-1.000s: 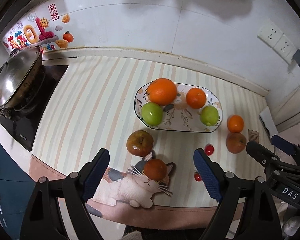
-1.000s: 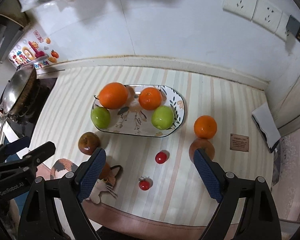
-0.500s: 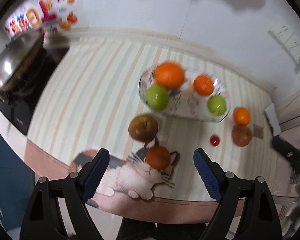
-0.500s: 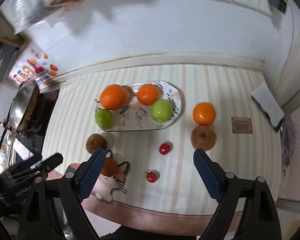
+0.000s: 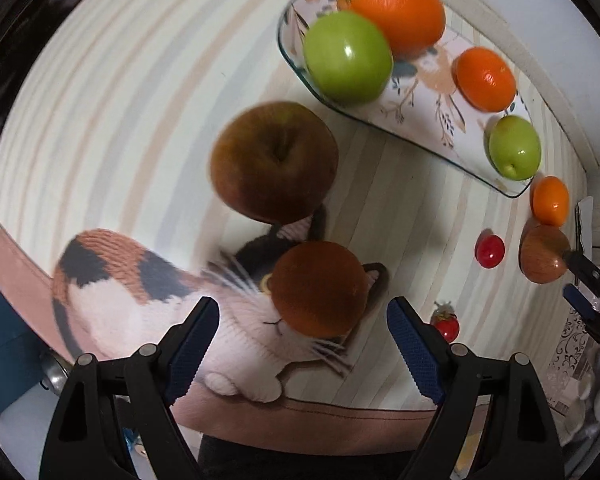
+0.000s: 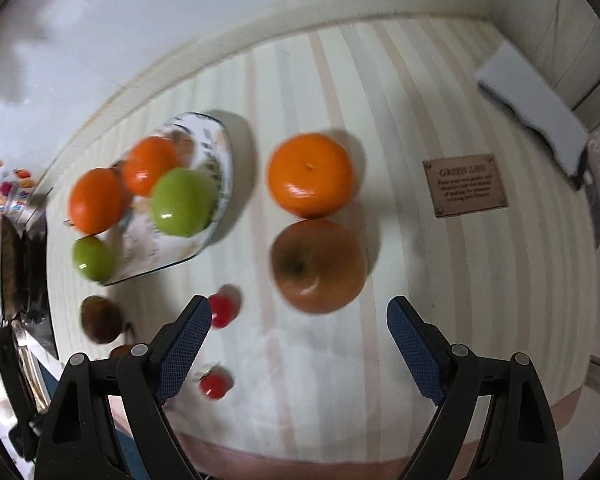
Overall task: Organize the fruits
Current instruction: 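Grasp the dark brown fruit with the left tool while the right grasps a red apple, then set both fruits onto the plate and open both tools, then lift both tools away from the plate, then grasp the remaining orange with the right tool while the left moves toward the brown apple, then grasp the brown apple with the left tool, then carry the orange and brown apple onto the plate and open both tools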
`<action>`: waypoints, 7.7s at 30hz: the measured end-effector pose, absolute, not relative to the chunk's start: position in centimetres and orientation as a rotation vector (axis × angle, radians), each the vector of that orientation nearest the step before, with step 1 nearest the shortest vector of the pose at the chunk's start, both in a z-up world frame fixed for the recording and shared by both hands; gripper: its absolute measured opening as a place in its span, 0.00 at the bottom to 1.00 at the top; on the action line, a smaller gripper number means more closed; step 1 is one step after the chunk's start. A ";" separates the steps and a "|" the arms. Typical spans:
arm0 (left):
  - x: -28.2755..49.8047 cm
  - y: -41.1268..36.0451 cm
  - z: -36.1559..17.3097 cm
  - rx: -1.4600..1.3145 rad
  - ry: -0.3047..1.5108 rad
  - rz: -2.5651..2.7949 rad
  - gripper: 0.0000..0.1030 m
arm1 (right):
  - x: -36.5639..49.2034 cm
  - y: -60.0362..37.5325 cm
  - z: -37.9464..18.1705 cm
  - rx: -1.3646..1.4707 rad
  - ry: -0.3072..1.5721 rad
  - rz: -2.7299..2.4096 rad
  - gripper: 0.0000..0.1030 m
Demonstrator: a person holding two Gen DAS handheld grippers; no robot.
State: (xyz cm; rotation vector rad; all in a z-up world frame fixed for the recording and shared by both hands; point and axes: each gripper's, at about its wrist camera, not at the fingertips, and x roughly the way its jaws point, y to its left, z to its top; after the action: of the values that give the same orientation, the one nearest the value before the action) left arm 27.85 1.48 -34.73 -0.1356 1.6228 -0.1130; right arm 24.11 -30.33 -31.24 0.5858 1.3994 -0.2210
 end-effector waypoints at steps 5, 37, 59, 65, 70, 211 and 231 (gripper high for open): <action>28.2 0.4 -35.9 -0.114 1.646 -0.108 0.81 | 25.6 -30.6 -34.8 0.611 1.447 -0.206 0.85; 24.5 -1.1 -34.8 0.002 1.597 -0.168 0.51 | 18.7 -22.4 -35.8 0.396 1.549 -0.039 0.67; 38.2 -8.2 -28.9 0.038 1.448 -0.257 0.51 | 39.5 -27.0 -28.7 0.473 1.388 -0.006 0.67; 39.4 -8.5 -31.2 0.019 1.523 -0.241 0.51 | 41.9 -26.4 -31.7 0.476 1.455 -0.013 0.67; 39.2 -8.9 -32.7 0.025 1.570 -0.236 0.52 | 42.2 -26.4 -33.0 0.481 1.476 -0.013 0.68; 27.4 0.2 -36.6 0.025 1.538 -0.143 0.63 | 22.2 -18.3 -35.5 0.344 1.528 0.004 0.66; 37.8 -3.9 -29.1 -0.183 1.490 -0.283 0.63 | 31.7 -18.5 -29.8 0.363 1.316 0.118 0.65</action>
State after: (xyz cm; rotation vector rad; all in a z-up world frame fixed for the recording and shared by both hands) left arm 37.75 -3.86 -29.11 -0.1831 1.4902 -0.2828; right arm 31.67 -18.48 -29.84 0.3631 1.3160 0.1183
